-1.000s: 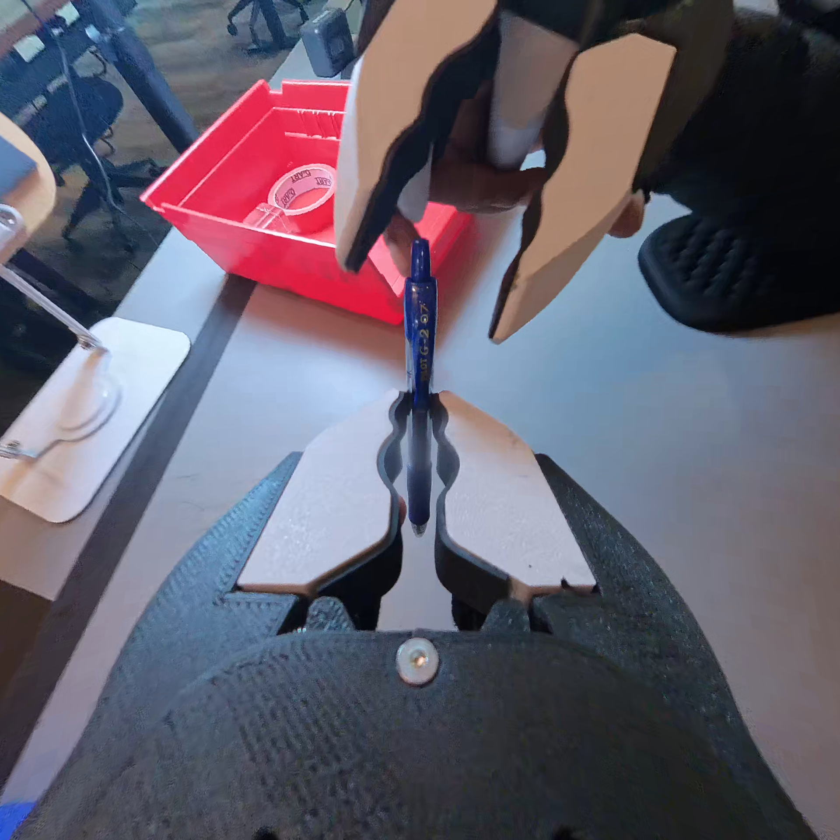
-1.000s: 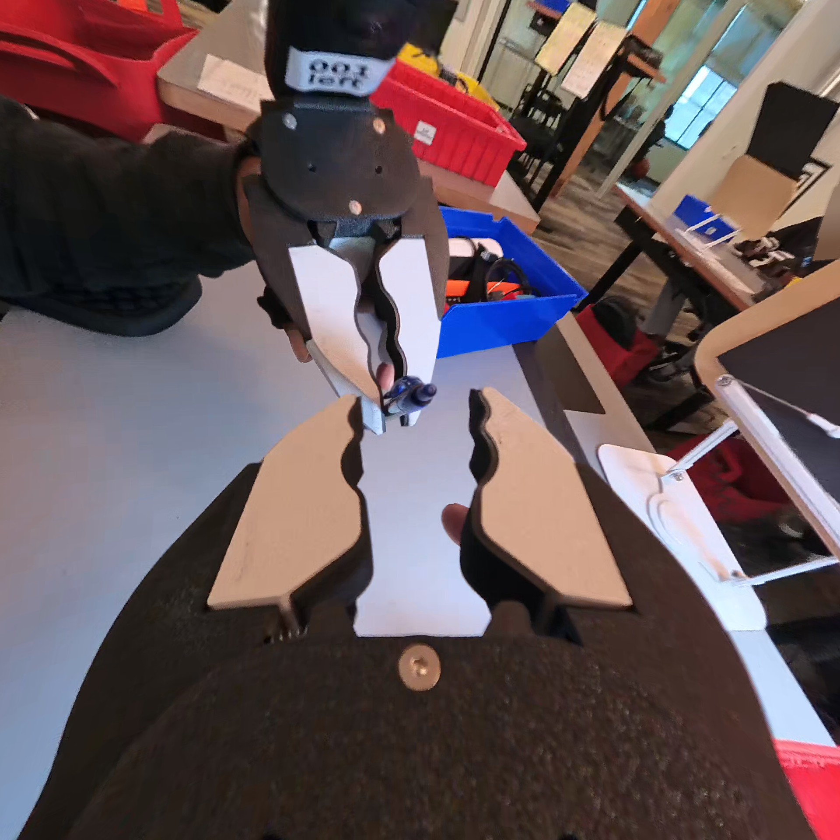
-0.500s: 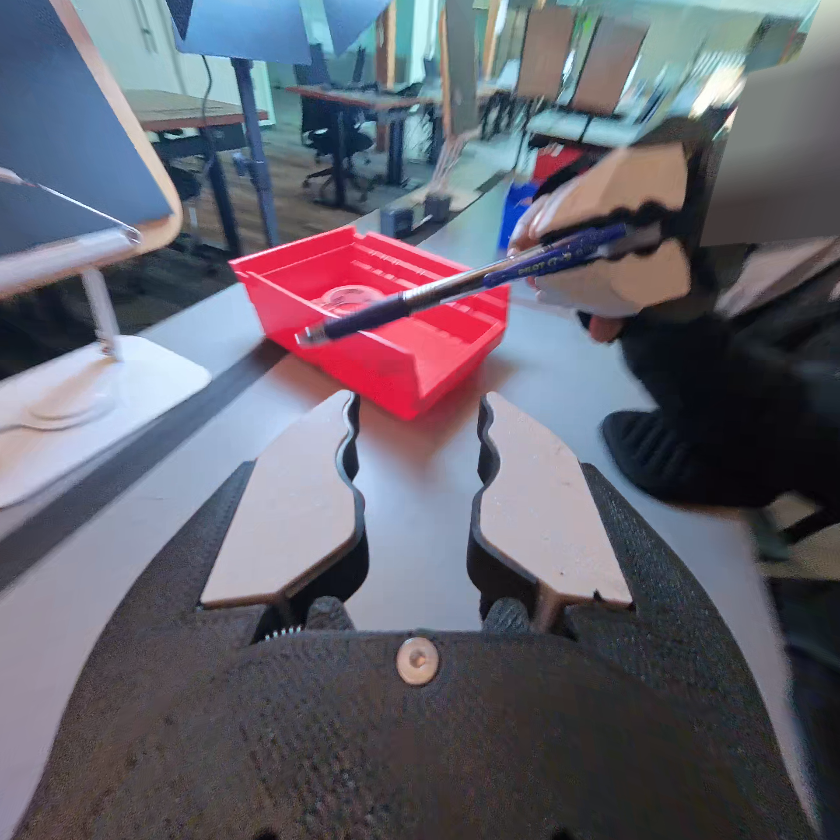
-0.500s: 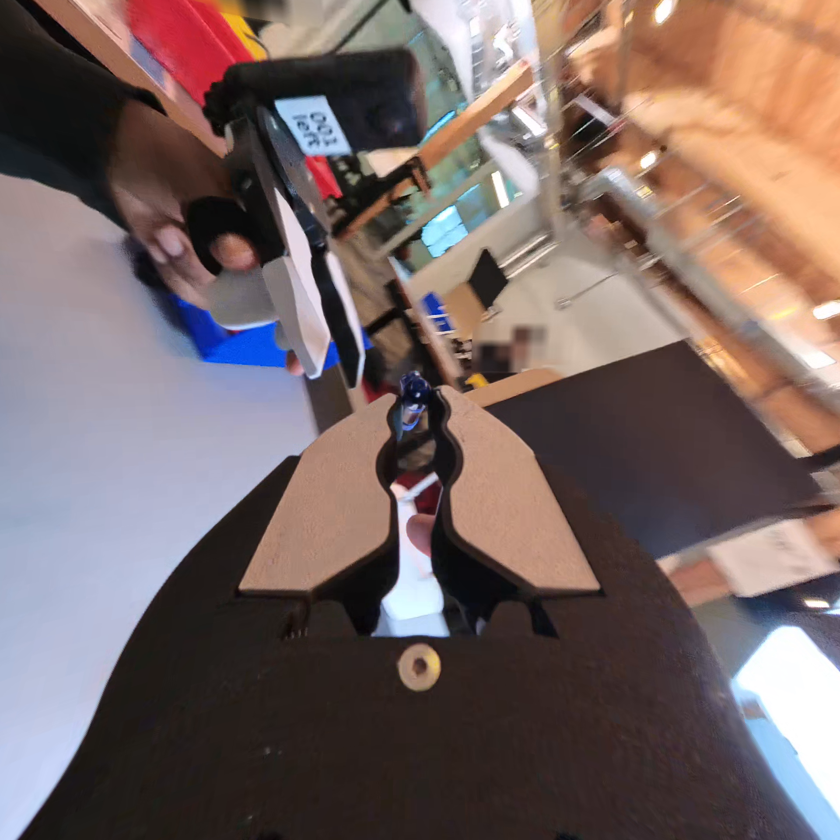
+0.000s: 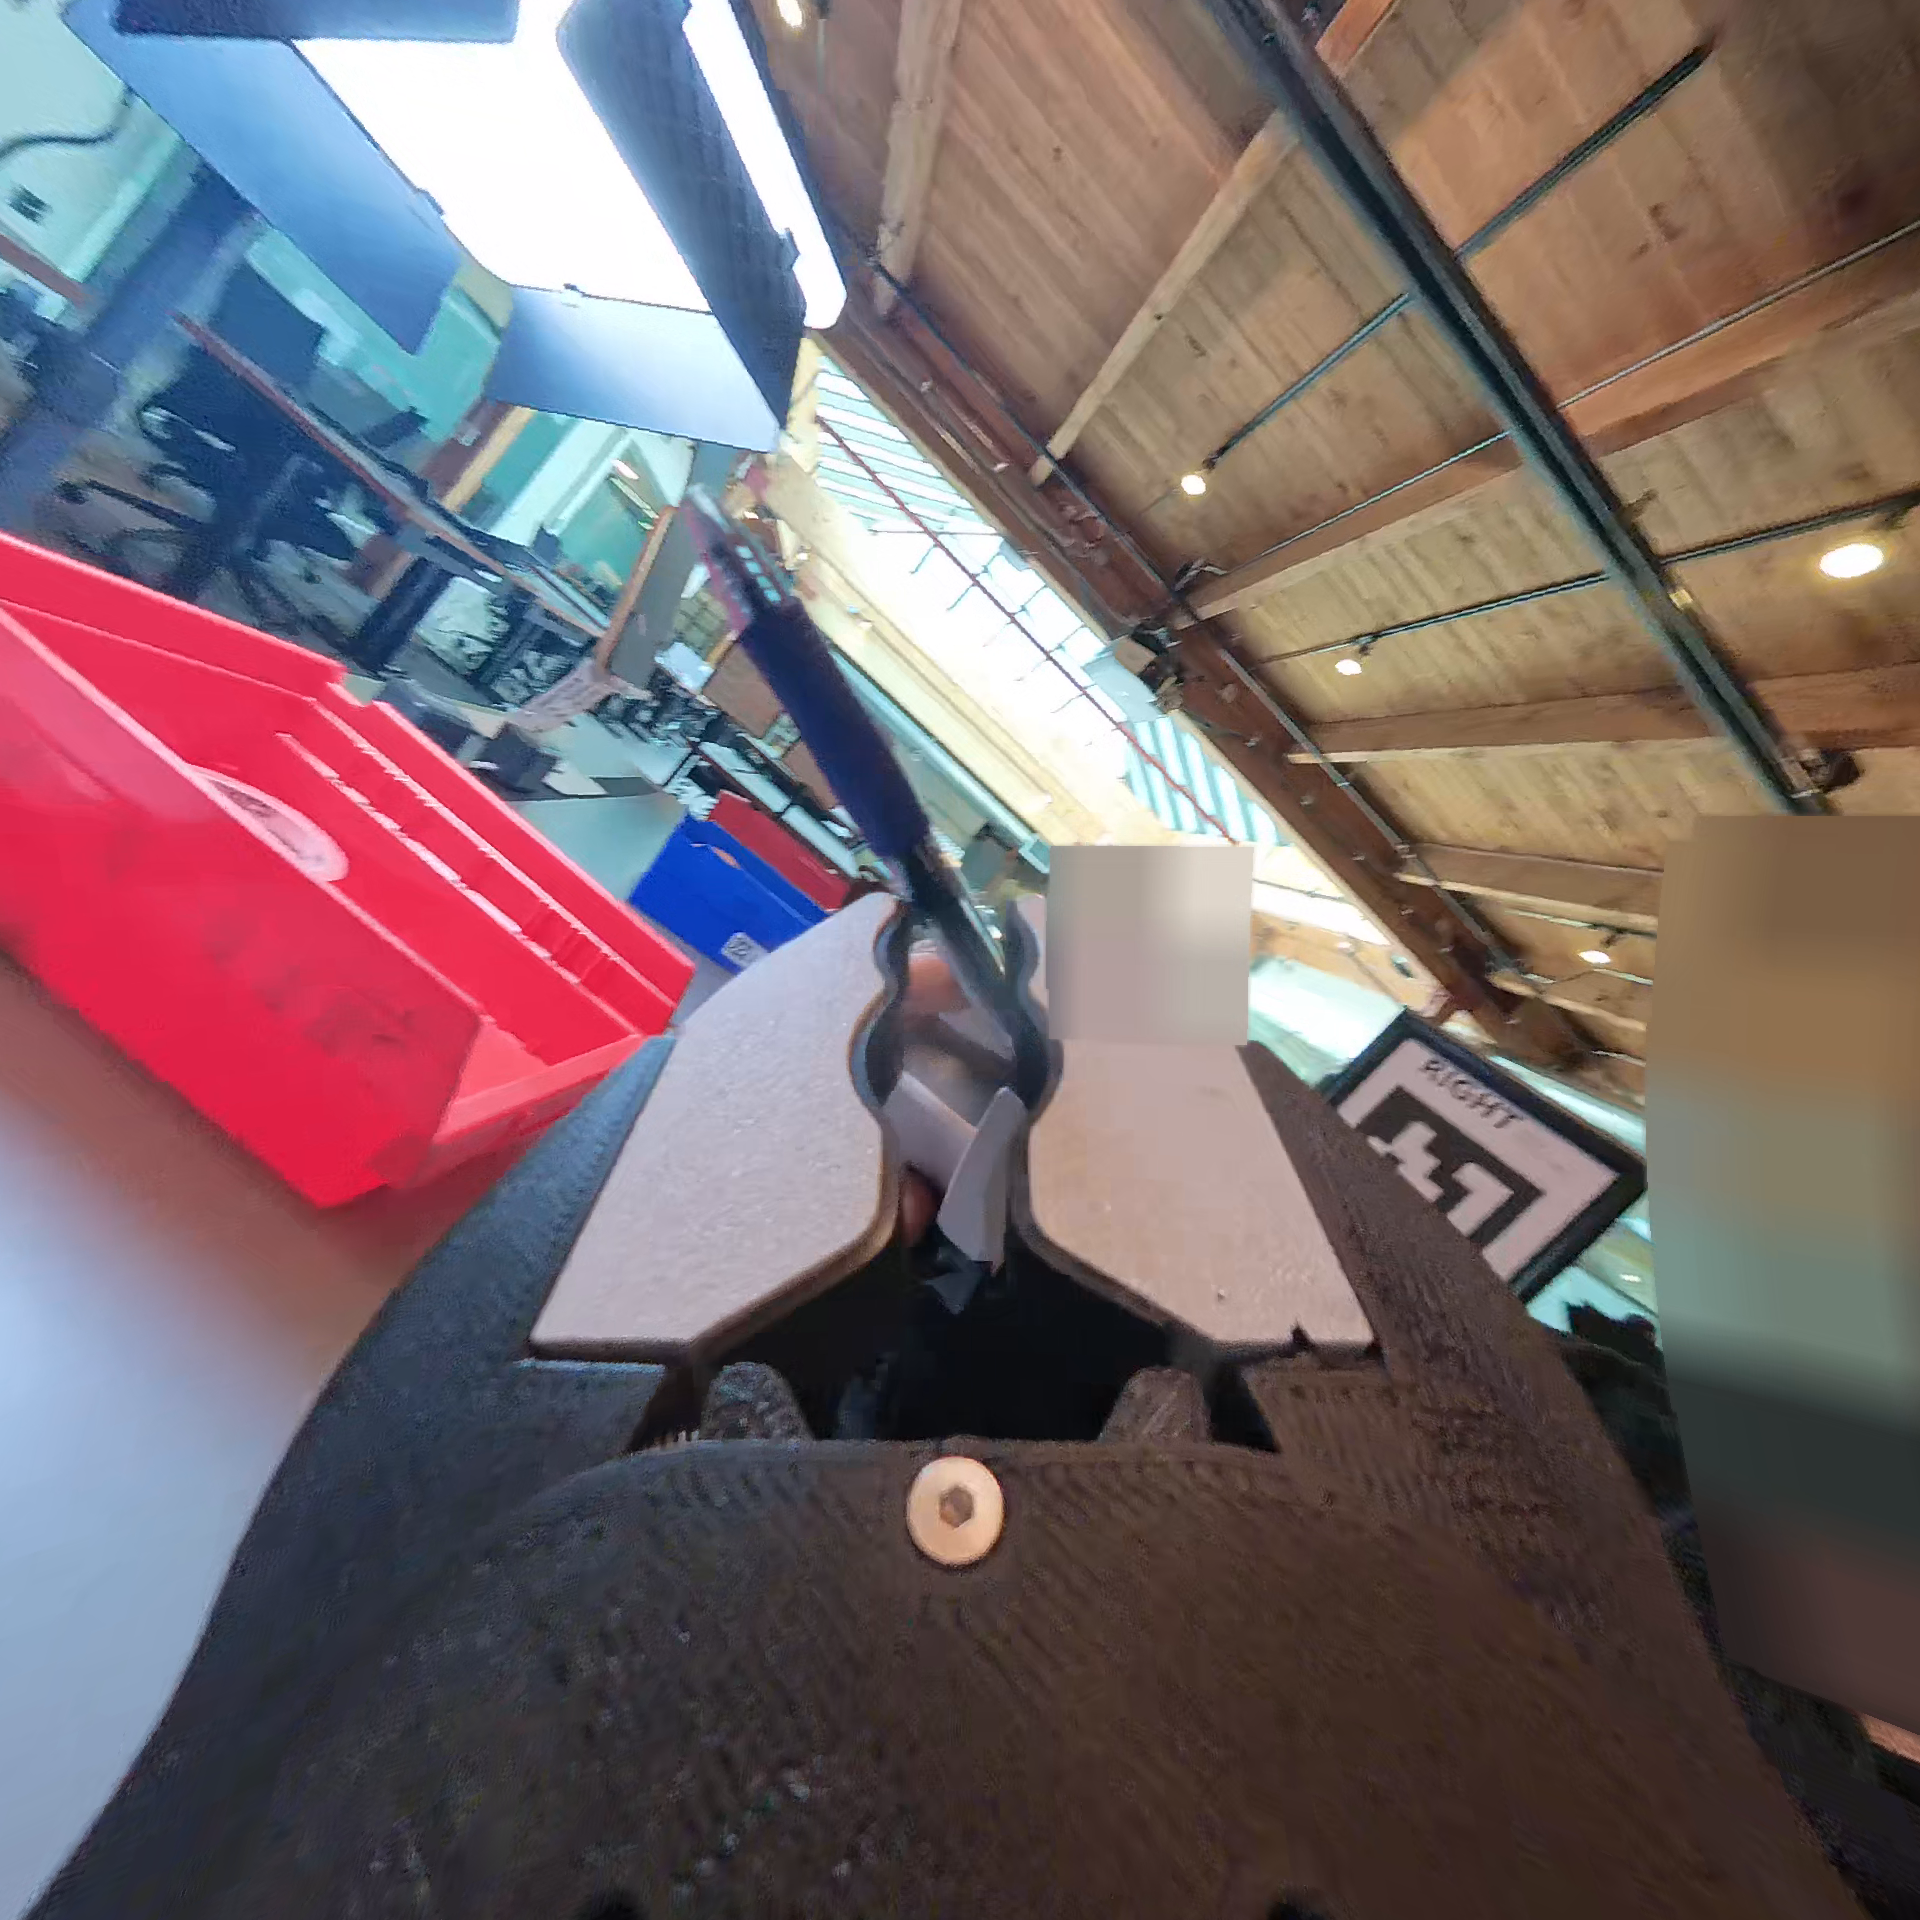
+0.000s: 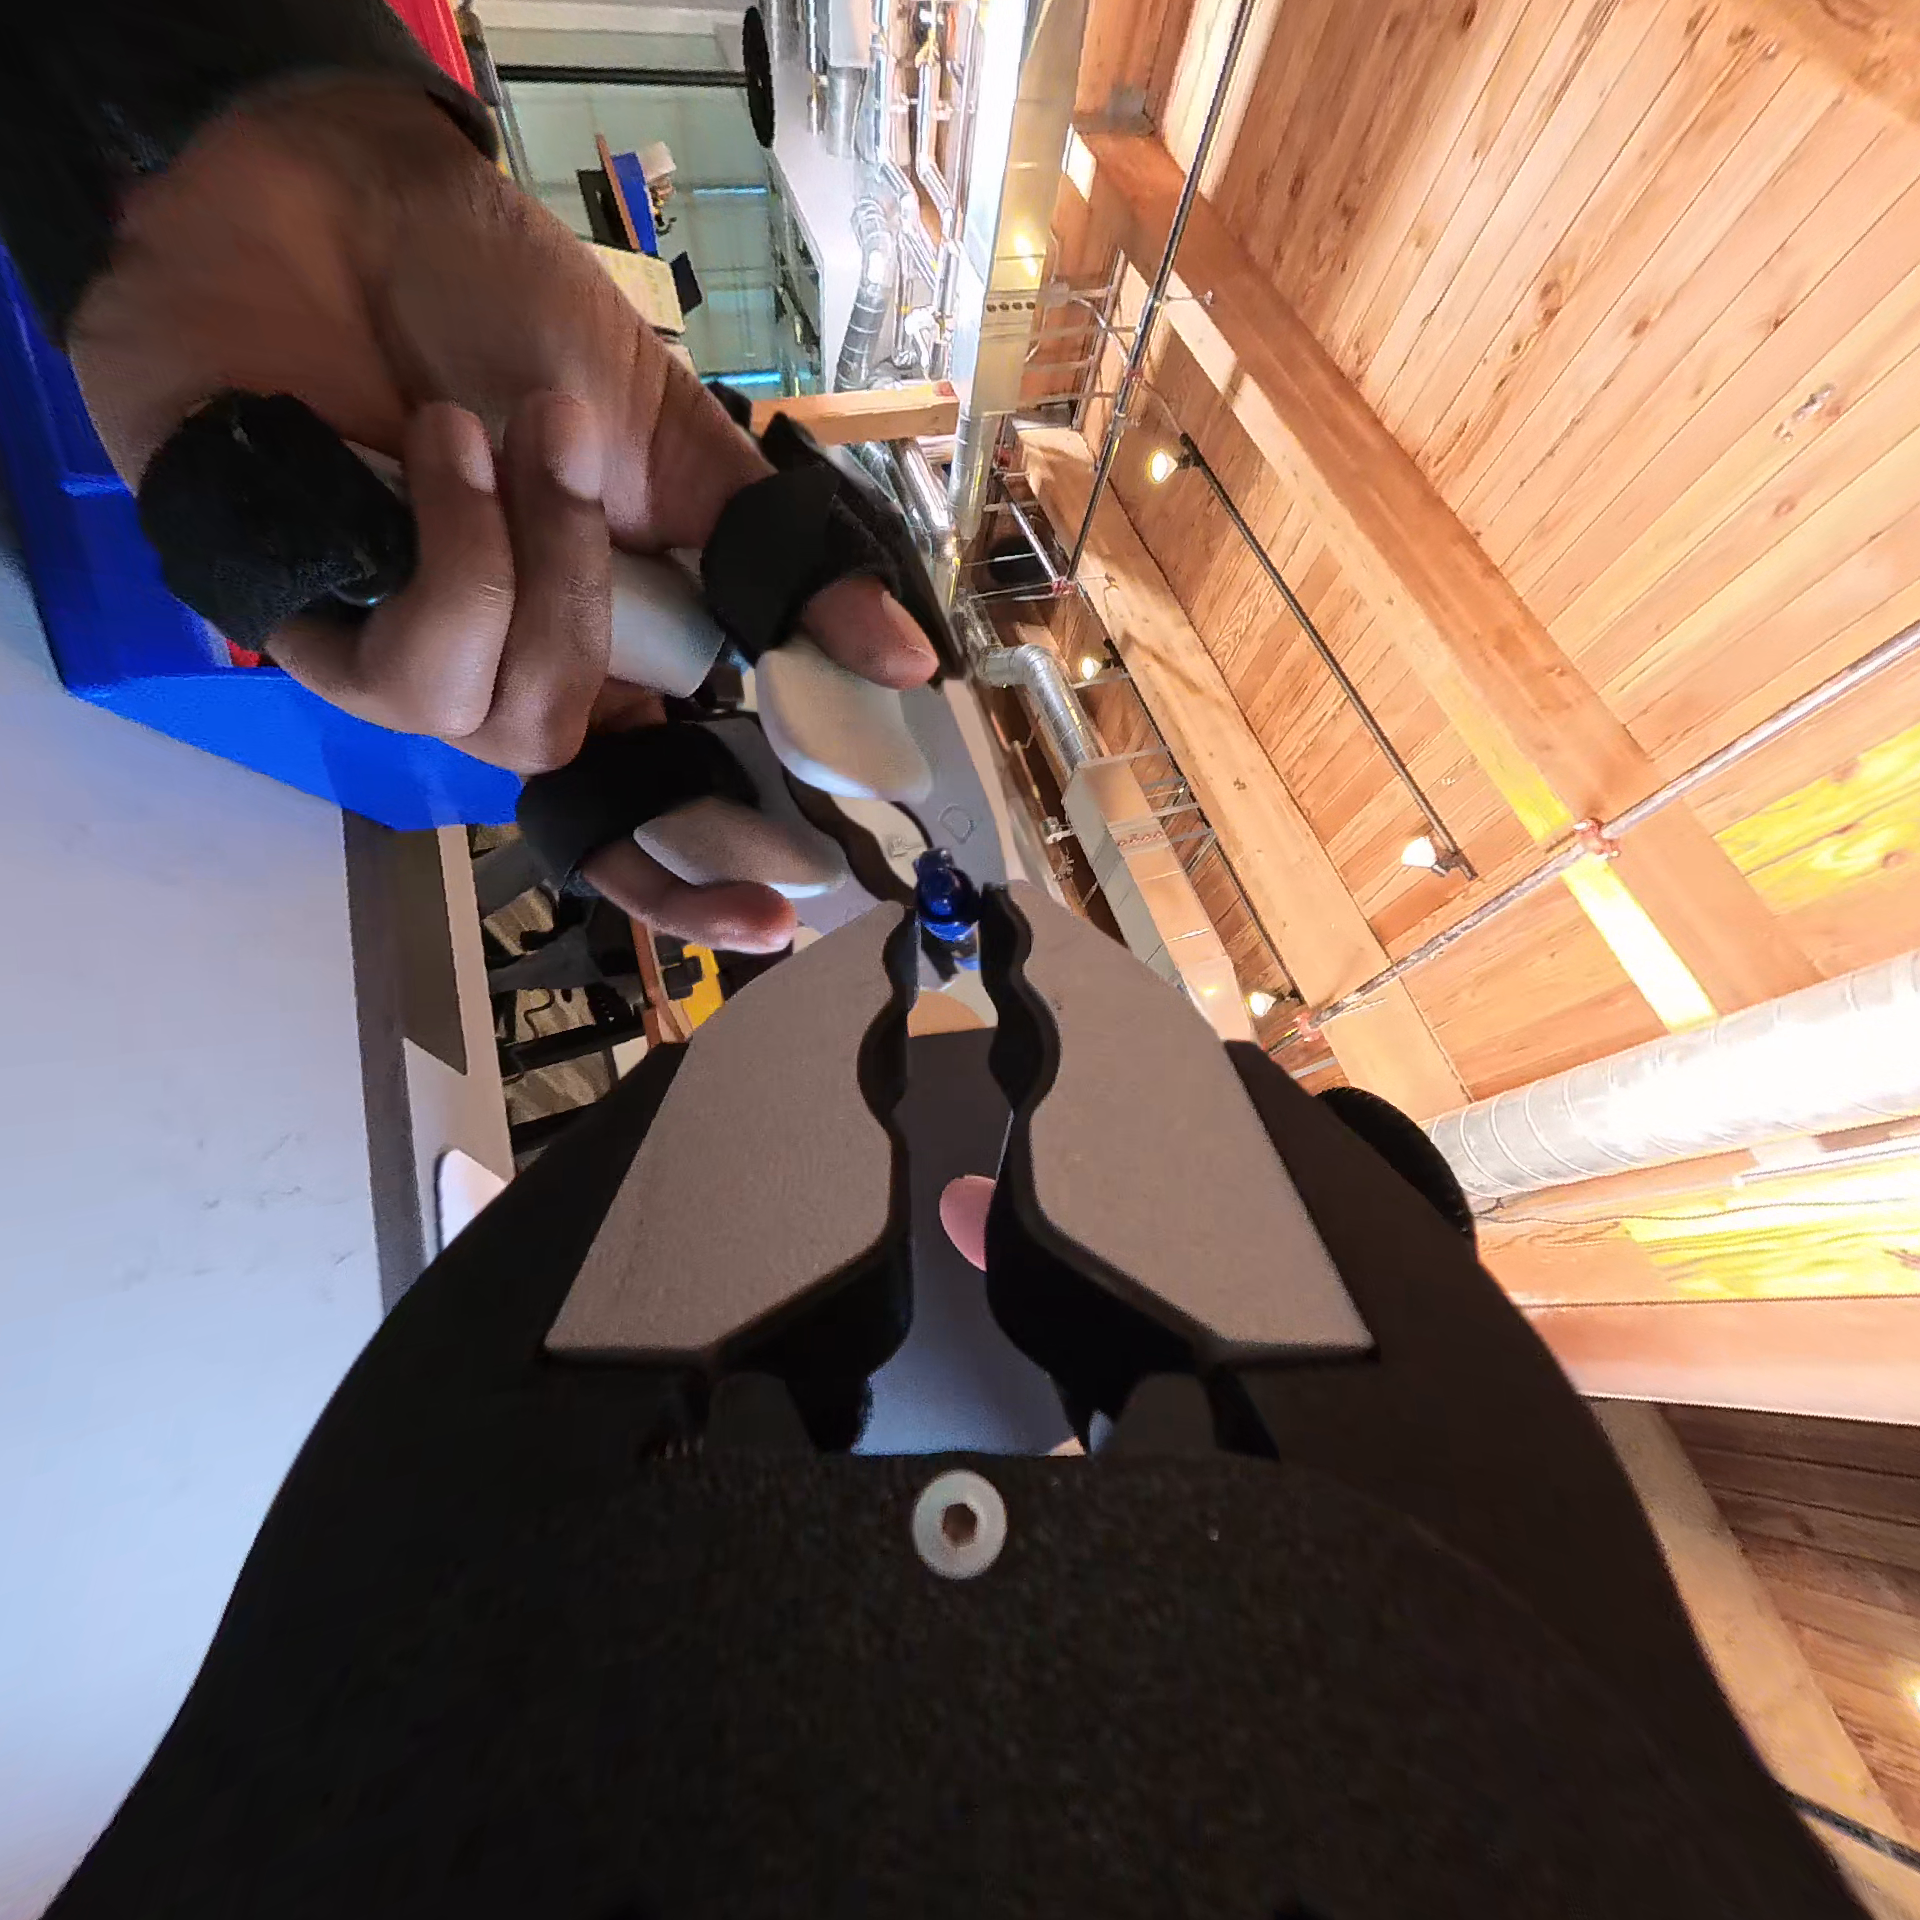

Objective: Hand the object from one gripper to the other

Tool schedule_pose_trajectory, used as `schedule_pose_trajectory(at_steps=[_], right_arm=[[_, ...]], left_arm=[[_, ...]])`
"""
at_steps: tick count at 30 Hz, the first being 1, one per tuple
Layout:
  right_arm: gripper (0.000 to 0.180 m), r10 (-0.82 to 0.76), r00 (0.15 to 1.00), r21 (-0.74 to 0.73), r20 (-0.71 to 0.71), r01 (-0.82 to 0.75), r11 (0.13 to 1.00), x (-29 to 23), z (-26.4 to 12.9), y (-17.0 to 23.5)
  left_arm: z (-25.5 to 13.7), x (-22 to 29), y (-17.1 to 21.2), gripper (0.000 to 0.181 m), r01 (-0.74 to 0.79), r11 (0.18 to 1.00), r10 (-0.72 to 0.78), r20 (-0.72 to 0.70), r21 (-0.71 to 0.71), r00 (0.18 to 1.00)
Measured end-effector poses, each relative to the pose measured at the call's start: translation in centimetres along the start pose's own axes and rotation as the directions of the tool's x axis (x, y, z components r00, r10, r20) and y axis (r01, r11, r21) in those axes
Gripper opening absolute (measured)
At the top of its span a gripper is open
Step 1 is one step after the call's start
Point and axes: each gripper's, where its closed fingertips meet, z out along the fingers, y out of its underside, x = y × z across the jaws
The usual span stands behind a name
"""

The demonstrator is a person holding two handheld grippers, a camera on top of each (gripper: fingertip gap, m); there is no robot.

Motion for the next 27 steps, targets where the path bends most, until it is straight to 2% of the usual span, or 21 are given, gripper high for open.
schedule_pose_trajectory(at_steps=[2,4,7,9,11,13,15,17,19,21,23,25,27], right_arm=[[0.012,0.010,1.000,-0.021,0.015,-0.010,1.000,-0.3,0.1,0.5],[0.018,0.075,0.993,-0.071,0.092,-0.068,0.995,-1.5,0.3,1.6],[0.019,0.311,0.921,-0.188,0.234,-0.271,0.944,-3.6,0.1,4.3],[0.032,0.518,0.814,-0.275,0.263,-0.452,0.849,-3.9,-0.2,6.0],[0.035,0.687,0.668,-0.316,0.285,-0.611,0.726,-3.6,-0.6,6.4],[0.036,0.794,0.527,-0.300,0.303,-0.738,0.604,-2.4,-0.8,5.6],[0.036,0.865,0.384,-0.271,0.323,-0.838,0.473,-0.9,-0.9,4.4],[0.036,0.886,0.290,-0.272,0.361,-0.876,0.398,-0.1,-1.0,3.5],[0.036,0.880,0.250,-0.317,0.404,-0.864,0.391,-0.6,-1.4,2.9],[0.033,0.866,0.238,-0.368,0.439,-0.832,0.415,-1.8,-1.7,2.6],[0.012,0.843,0.256,-0.397,0.474,-0.792,0.464,-3.2,-2.0,2.5],[0.012,0.833,0.276,-0.394,0.479,-0.781,0.485,-3.5,-2.0,2.5],[0.012,0.829,0.289,-0.380,0.479,-0.783,0.493,-3.1,-2.0,2.5]], left_arm=[[-0.2,-0.1,-0.3,0.014,-0.043,0.999,0.043,0.024,0.000,0.999],[-0.5,-0.3,-0.8,0.012,-0.124,0.992,0.123,0.079,0.004,0.989],[-1.5,-0.7,-2.1,0.011,-0.354,0.934,0.356,0.219,-0.048,0.908],[-2.1,-1.3,-2.1,0.011,-0.513,0.837,0.548,0.293,-0.191,0.784],[-2.5,-2.0,-1.7,0.010,-0.628,0.692,0.722,0.318,-0.357,0.615],[-2.6,-2.7,-0.7,0.010,-0.679,0.536,0.843,0.287,-0.501,0.455],[-2.2,-3.3,0.9,0.010,-0.688,0.411,0.909,0.213,-0.598,0.358],[-1.8,-4.0,2.9,0.010,-0.679,0.298,0.947,0.116,-0.671,0.301],[-1.6,-4.5,4.8,0.010,-0.661,0.203,0.962,0.022,-0.722,0.271],[-1.5,-5.0,6.3,0.010,-0.641,0.154,0.962,-0.034,-0.752,0.271],[-1.5,-5.3,6.9,0.010,-0.628,0.127,0.962,-0.059,-0.767,0.265],[-1.7,-5.6,6.9,0.010,-0.623,0.137,0.959,-0.054,-0.770,0.278],[-1.7,-5.4,6.5,0.011,-0.632,0.215,0.942,-0.013,-0.745,0.336]])
